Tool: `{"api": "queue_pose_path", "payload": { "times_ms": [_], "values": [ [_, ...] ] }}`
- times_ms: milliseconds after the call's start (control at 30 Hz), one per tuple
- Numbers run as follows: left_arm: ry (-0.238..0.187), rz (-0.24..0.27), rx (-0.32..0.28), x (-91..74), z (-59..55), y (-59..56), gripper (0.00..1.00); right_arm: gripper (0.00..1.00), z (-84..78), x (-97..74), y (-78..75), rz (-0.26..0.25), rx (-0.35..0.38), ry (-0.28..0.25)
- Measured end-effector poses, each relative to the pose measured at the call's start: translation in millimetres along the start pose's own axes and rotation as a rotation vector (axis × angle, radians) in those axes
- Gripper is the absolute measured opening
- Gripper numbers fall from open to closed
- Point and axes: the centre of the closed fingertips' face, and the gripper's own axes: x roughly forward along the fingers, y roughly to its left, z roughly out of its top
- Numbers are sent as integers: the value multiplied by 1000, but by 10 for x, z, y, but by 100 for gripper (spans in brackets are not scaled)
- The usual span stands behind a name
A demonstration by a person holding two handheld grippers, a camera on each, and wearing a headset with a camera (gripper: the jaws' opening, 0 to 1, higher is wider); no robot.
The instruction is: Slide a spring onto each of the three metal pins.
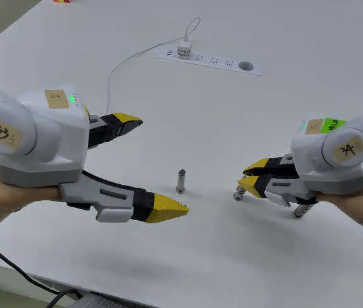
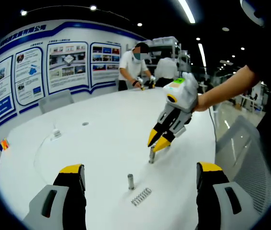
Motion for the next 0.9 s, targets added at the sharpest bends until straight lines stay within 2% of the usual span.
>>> {"api": "queue_pose_path", "payload": {
  "times_ms": [433,767,900],
  "values": [
    [-2,-4,-12,-3,-7,1,99,12,-133,69,-10,0,1,32],
    [8,-9,-12,-6,-26,-2,98,12,-155,85,-14,2,7,34],
    [10,-10,-10,-7,-22,-5,98,16,-191,93,-2,8,7,45]
  ]
}}
